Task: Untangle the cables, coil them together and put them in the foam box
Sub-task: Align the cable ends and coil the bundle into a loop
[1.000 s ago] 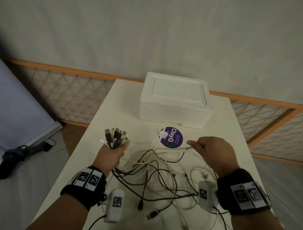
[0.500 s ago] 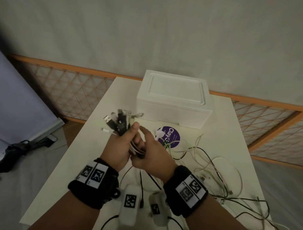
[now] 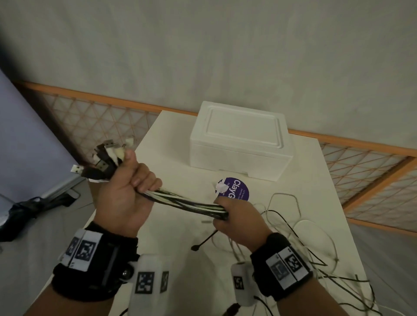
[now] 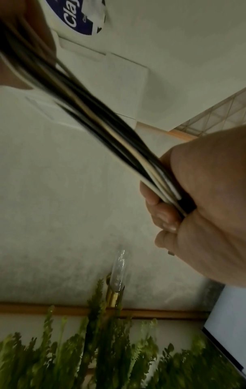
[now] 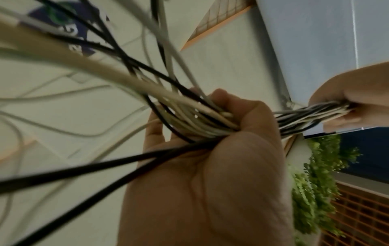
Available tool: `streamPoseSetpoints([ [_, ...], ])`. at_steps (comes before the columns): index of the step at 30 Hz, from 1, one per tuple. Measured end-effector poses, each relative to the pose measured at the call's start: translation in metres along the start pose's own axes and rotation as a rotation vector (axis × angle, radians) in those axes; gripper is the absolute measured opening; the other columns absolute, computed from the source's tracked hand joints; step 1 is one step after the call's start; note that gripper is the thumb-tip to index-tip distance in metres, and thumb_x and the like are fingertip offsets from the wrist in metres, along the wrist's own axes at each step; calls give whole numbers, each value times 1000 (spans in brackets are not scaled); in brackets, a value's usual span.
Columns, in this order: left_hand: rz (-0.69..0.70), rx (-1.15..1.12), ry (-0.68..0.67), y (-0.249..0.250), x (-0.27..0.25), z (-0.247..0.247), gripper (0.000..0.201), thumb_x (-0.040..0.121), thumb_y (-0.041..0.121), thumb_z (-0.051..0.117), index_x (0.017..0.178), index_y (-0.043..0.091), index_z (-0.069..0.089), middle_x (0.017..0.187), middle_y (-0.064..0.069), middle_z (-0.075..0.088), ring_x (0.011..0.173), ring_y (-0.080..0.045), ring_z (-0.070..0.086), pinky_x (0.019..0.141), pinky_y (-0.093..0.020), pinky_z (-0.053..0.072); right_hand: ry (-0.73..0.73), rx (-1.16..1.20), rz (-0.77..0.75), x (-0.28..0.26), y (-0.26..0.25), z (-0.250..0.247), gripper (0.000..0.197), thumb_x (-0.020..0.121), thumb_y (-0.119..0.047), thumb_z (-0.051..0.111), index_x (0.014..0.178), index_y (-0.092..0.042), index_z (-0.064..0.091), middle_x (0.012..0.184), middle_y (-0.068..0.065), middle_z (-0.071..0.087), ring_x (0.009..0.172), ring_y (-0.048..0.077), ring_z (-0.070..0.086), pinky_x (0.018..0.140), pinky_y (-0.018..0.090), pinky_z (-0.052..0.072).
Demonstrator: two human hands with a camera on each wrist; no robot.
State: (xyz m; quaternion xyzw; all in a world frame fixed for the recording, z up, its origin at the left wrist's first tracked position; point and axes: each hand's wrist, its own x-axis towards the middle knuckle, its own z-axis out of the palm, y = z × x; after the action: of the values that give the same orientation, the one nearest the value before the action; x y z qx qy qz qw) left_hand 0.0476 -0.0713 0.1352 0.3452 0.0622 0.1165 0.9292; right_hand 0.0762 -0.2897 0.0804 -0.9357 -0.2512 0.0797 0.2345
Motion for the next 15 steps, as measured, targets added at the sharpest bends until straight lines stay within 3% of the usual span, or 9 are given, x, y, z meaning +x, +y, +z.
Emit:
streamPoseSetpoints([
  [3,2,-32,87,3,1,-4,47,90,39,49,46,25,45,43,9,32,38,-3,32,45,-16,35,59,16,40,-3,3,-9,15,78,-29,57,92,-27,56,83,-6,64,73,13,56,64,28,46],
  [5,-46,-89,189,0,8,-12,49,93,40,50,47,24,44,45,9,33,39,-3,33,45,-16,36,79,53,28,-5,3,-12,34,75,-33,53,108,-26,58,97,-5,68,83,15,62,73,33,51],
  [7,-130,-125,291,-6,15,-23,43,90,41,55,54,21,43,50,9,35,42,-3,38,46,-16,39,111,65,8,-6,3,-13,42,72,-33,48,112,-24,59,103,-2,69,89,17,63,77,36,52],
  [10,-284,-12,396,-22,21,-51,32,84,45,63,76,14,57,68,2,57,62,-11,60,60,-25,56,82,54,35,-4,0,-11,35,77,-26,52,110,-17,58,98,1,69,88,21,62,77,37,50],
  [13,-512,93,394,-34,12,-95,53,80,51,64,112,10,63,103,-10,69,95,-25,67,78,-40,59,-32,-40,9,-2,-8,-4,12,82,-18,54,94,-15,52,83,1,61,76,23,57,65,34,44],
  [15,-591,114,435,-32,2,-117,63,71,45,75,125,15,61,99,-5,68,78,-19,66,70,-30,58,-90,-110,-18,-2,-13,2,9,83,-18,54,90,-15,50,81,2,59,74,23,55,63,34,42],
])
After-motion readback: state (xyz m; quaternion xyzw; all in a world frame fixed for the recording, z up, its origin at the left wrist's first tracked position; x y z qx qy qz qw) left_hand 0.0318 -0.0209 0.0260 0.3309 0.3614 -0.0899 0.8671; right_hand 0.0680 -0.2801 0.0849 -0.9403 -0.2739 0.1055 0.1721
